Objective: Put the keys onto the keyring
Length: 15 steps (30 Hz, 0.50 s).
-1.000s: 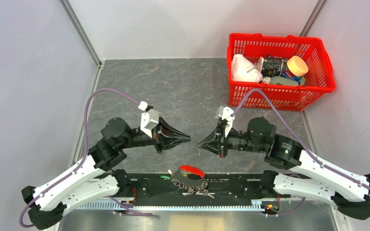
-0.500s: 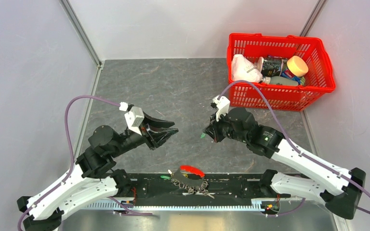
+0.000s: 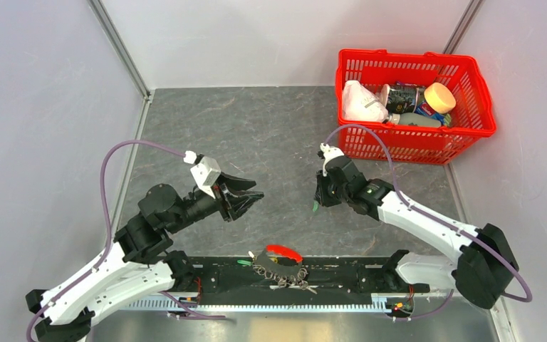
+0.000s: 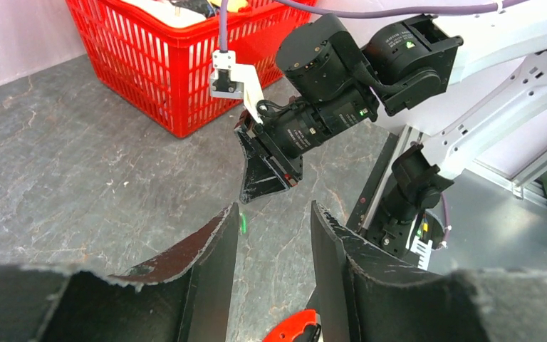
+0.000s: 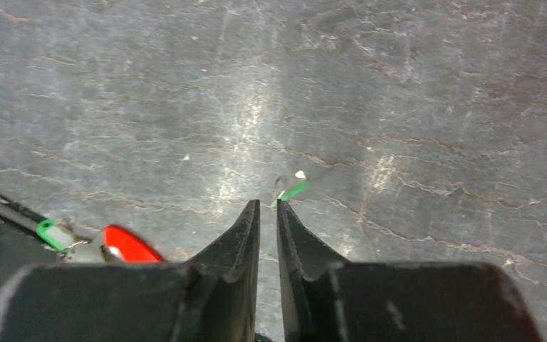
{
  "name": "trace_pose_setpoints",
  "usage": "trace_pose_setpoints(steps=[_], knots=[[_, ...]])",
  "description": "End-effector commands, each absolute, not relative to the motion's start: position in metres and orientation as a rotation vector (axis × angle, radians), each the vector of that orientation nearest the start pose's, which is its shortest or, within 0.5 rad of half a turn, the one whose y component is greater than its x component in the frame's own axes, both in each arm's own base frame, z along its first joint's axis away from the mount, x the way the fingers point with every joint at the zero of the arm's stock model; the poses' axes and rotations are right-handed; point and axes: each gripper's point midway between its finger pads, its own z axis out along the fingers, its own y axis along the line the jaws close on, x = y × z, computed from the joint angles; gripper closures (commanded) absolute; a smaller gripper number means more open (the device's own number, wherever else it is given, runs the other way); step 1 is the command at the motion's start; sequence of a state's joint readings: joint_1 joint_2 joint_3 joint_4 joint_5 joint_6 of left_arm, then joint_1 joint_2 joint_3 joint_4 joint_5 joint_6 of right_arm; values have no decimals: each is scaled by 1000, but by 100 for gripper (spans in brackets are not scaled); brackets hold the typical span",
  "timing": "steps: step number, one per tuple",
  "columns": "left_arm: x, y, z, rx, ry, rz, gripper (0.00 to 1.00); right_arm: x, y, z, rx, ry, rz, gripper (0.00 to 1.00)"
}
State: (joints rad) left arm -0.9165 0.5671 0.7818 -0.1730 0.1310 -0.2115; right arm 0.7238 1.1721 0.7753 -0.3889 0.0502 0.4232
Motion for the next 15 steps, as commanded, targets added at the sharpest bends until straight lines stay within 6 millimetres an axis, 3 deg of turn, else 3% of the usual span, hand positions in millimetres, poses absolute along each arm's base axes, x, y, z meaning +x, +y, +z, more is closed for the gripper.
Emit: trace_pose_setpoints(steps=[1, 6, 10, 12, 15], knots=[[147, -239, 327, 645, 1518, -977, 51, 248, 210, 104, -260, 2380, 424, 76], [150, -244, 319, 660, 1542, -969, 51, 256, 214, 107, -255, 2356, 435, 63], [146, -247, 316, 685, 1544, -988, 51, 252, 230, 143, -351, 2260, 568, 41], [145, -246, 315, 683, 1539, -994, 50, 242, 237, 169, -401, 2173, 672, 27], [147, -242, 314, 659, 1531, -981, 48, 221, 251, 190, -523, 2084, 839, 17]])
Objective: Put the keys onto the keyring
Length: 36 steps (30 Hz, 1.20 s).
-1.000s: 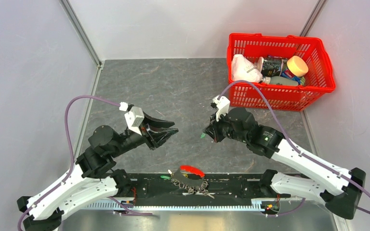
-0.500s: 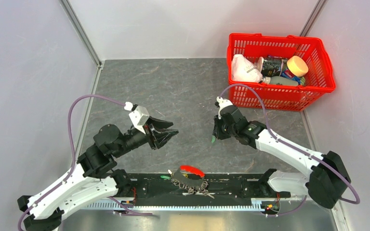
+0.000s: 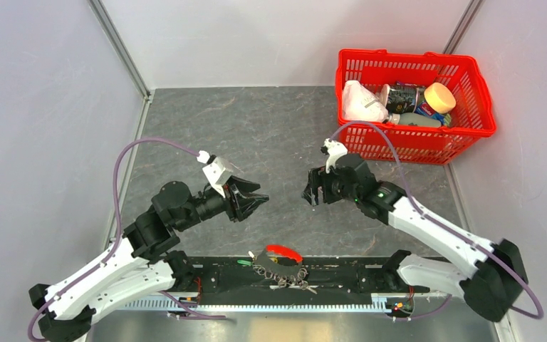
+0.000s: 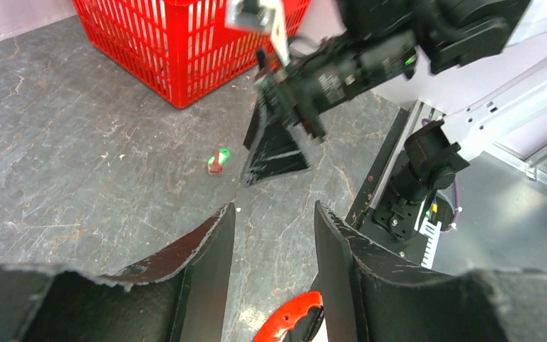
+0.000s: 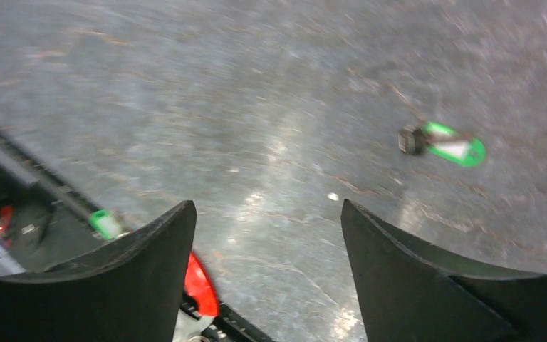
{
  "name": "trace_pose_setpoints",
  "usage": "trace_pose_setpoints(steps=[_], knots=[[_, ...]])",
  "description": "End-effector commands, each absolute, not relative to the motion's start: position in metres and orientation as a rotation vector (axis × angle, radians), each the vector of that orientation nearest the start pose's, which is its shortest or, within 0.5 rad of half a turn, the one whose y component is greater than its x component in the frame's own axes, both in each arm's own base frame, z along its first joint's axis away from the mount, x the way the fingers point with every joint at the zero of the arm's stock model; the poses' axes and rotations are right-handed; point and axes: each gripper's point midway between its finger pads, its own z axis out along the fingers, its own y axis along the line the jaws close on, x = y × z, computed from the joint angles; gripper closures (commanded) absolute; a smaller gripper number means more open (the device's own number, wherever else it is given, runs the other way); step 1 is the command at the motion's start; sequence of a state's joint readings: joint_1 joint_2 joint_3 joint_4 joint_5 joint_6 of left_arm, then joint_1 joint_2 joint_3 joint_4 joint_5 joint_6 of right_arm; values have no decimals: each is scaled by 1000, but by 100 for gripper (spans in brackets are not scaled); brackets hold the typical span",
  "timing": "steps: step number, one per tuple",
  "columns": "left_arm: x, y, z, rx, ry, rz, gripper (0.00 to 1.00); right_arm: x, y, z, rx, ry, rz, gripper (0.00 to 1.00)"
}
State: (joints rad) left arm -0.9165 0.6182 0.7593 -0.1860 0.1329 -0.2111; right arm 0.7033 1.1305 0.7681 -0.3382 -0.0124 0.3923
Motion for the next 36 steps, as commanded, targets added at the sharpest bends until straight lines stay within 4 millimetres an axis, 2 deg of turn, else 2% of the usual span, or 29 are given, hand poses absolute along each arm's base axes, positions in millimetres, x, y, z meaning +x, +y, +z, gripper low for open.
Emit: trace_pose_setpoints(steps=[1, 3, 5, 7, 9, 15, 19, 25, 29, 36], knots=[[147, -241, 314, 656, 1531, -979, 45, 217, 254, 193, -510, 2081, 878, 13], [146, -239, 315, 651, 1532, -975, 39, 216, 256, 190, -435, 2123, 911, 4], [147, -236, 316, 642, 1536, -963, 35, 200, 261, 182, -488, 2218, 977, 3], [148, -231, 316, 625, 1546, -941, 31, 183, 273, 183, -630, 2261, 1082, 3], [152, -223, 316, 595, 1565, -904, 29, 175, 279, 180, -667, 2275, 1139, 3], [153, -209, 317, 542, 1556, -873, 28, 129, 287, 165, -835, 2266, 993, 3], [154, -206, 317, 532, 1545, -863, 28, 112, 284, 154, -772, 2317, 1013, 9], [158, -209, 305, 527, 1589, -848, 28, 88, 280, 128, -722, 2373, 1004, 17], [160, -213, 302, 529, 1601, -849, 28, 66, 296, 123, -809, 2358, 1033, 22], [162, -217, 296, 533, 1625, -853, 28, 34, 322, 110, -987, 2365, 983, 33]])
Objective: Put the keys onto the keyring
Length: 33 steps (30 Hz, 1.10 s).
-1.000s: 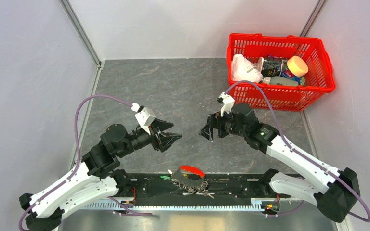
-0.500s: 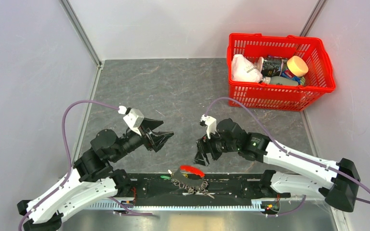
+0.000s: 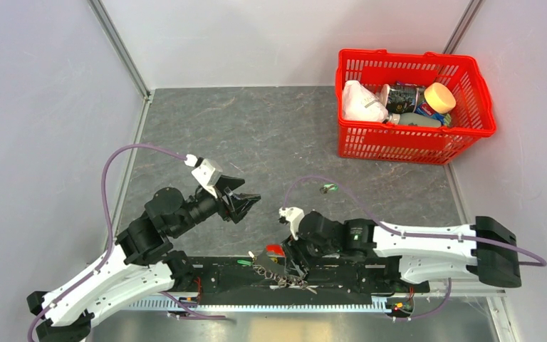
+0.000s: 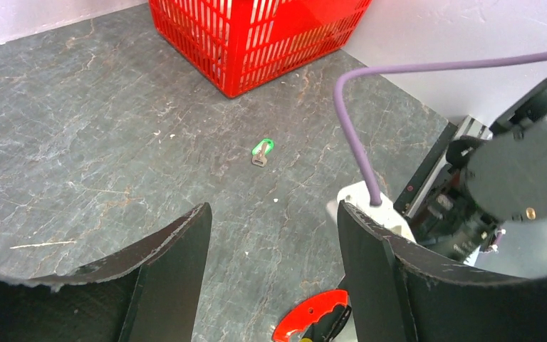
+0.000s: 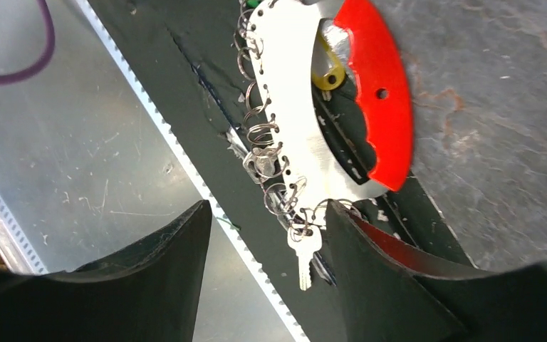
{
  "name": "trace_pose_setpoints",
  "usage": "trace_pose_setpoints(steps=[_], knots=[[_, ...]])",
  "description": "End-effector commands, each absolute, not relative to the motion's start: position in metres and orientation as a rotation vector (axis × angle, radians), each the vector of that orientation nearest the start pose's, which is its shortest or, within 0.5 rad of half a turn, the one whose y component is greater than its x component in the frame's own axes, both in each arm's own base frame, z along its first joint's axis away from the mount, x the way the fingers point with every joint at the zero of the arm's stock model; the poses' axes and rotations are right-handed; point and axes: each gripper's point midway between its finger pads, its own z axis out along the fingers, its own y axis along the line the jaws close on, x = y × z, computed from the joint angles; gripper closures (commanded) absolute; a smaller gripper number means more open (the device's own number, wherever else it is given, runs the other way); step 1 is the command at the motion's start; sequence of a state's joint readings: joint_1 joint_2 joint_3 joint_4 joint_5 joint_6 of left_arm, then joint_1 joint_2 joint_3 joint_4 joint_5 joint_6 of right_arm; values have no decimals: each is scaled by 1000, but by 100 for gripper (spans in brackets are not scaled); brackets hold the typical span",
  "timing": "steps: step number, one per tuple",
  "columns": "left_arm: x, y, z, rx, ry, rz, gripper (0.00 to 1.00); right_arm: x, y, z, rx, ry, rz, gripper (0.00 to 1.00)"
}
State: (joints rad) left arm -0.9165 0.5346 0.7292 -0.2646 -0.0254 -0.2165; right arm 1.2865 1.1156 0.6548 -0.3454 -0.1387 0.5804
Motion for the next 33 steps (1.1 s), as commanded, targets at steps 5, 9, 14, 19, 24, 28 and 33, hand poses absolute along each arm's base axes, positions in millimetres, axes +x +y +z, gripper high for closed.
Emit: trace_pose_setpoints(steps=[5, 9, 14, 19, 24, 28, 33], knots=[[162, -220, 293, 532, 1627, -865, 28, 25, 331, 107, -1045, 2325, 945, 37], [162, -224, 292, 540, 1634, -875, 29, 28, 337, 110, -1073, 2281, 913, 41], [162, -223, 291, 536, 1633, -877, 28, 27, 350, 106, -1142, 2274, 872, 47], [162, -218, 295, 511, 1619, -872, 28, 32, 357, 100, -1115, 2285, 839, 53], [165, -210, 298, 452, 1605, -860, 29, 36, 368, 97, -1069, 2295, 831, 55], [170, -198, 299, 382, 1609, -821, 30, 37, 380, 96, -1048, 2280, 868, 55], [169, -190, 303, 340, 1595, -819, 30, 36, 391, 89, -1092, 2256, 881, 54]])
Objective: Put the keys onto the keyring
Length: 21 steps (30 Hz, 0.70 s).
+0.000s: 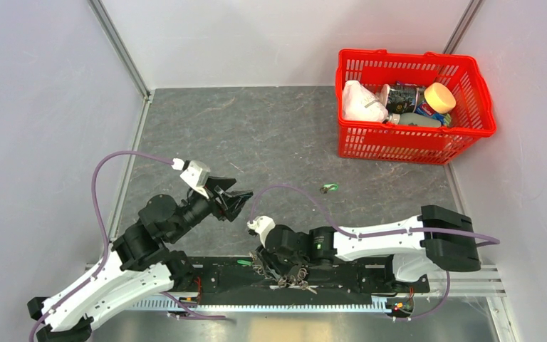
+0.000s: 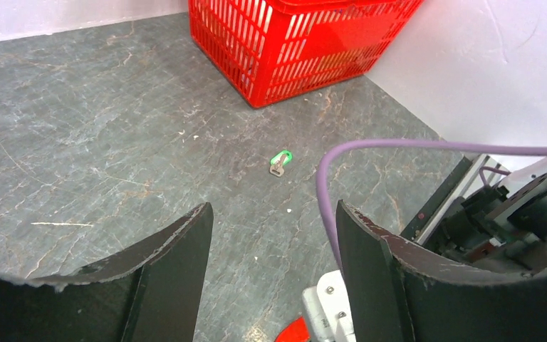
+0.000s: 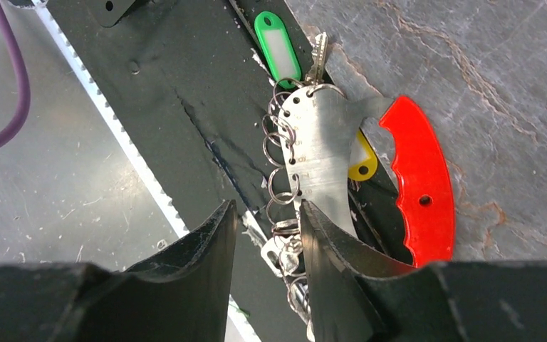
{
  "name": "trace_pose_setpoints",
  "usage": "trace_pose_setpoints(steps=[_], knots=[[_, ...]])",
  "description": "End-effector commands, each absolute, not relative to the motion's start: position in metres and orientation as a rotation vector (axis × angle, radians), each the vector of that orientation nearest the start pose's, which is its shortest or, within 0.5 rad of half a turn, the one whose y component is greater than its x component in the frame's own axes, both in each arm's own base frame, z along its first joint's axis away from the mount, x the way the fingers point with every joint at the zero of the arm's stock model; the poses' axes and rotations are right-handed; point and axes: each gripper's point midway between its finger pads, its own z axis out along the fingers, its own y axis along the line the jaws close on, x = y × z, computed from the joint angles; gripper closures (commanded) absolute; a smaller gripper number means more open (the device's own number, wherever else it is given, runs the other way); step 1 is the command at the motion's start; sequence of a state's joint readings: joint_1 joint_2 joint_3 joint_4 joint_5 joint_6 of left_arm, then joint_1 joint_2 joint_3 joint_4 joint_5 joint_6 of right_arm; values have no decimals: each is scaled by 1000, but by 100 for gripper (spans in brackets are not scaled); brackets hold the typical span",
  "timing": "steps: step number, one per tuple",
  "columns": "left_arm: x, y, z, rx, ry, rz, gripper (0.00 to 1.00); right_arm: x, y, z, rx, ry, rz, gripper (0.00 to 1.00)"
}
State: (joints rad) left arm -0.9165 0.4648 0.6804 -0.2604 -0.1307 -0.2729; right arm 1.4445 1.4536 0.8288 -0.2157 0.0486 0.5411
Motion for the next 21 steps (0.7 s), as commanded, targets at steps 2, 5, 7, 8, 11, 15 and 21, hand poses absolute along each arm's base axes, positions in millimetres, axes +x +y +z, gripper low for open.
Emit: trace_pose_setpoints(steps=[2, 5, 7, 8, 11, 15, 21], knots=[[168, -188, 305, 332, 1588, -823, 30, 36, 396, 88, -1114, 2238, 889, 53], [166, -184, 307, 320, 1578, -828, 30, 38, 400, 88, -1137, 2210, 885, 52], [165, -181, 309, 309, 1570, -830, 30, 42, 401, 87, -1150, 2191, 888, 52], [165, -180, 310, 305, 1562, -834, 30, 44, 401, 86, -1157, 2182, 887, 52], [164, -177, 312, 288, 1555, -835, 30, 47, 401, 83, -1180, 2173, 927, 52], [163, -173, 314, 274, 1544, -836, 30, 50, 402, 80, -1220, 2129, 968, 49], [162, -168, 316, 260, 1538, -834, 30, 48, 407, 65, -1326, 2100, 992, 49]])
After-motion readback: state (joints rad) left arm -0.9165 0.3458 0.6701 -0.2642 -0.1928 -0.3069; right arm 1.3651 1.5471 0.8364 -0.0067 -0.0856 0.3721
